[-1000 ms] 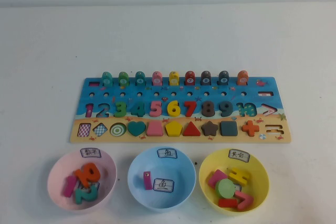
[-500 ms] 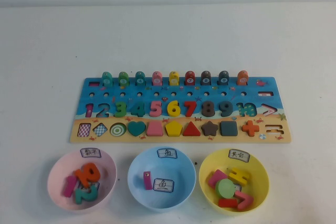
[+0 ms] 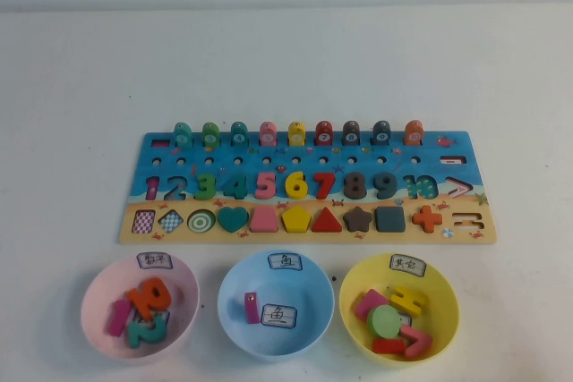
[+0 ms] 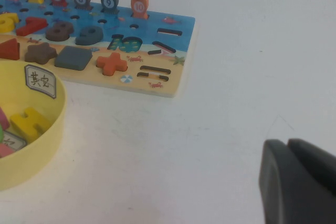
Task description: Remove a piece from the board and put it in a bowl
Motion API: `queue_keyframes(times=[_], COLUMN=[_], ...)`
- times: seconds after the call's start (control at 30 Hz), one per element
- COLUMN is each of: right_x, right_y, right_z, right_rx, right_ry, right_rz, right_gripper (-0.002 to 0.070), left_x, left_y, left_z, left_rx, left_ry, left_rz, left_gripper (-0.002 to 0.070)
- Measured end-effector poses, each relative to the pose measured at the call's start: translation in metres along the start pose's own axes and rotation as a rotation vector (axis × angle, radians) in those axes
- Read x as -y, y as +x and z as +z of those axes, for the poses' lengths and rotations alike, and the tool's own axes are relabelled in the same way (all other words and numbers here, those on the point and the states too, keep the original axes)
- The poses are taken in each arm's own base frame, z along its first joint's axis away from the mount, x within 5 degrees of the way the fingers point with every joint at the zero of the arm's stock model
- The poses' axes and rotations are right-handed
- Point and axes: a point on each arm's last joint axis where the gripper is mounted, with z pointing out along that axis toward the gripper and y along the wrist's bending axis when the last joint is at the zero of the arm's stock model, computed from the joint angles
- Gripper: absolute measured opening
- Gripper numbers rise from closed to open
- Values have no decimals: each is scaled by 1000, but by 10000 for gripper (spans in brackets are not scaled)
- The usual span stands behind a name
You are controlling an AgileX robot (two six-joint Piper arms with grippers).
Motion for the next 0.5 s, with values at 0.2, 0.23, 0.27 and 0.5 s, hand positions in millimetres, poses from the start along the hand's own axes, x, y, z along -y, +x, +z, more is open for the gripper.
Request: queue_keyframes(times=[0.2, 0.23, 0.27, 0.5], right_x=[0, 0, 0, -3], right_y=[-2, -3, -4, -15], right_z=[0, 0, 0, -1], right_rx=[24, 37, 45, 164], right_ry=[1, -2, -6, -56], right_rz=[12, 26, 42, 293], right_gripper=[-17, -17, -17, -17], left_x=[0, 0, 0, 0], left_y=[0, 0, 0, 0], left_z=[0, 0, 0, 0], left_rx=[0, 0, 0, 0], left_ry=[0, 0, 0, 0], left_rz=[0, 0, 0, 0], left_gripper=[-1, -1, -1, -1])
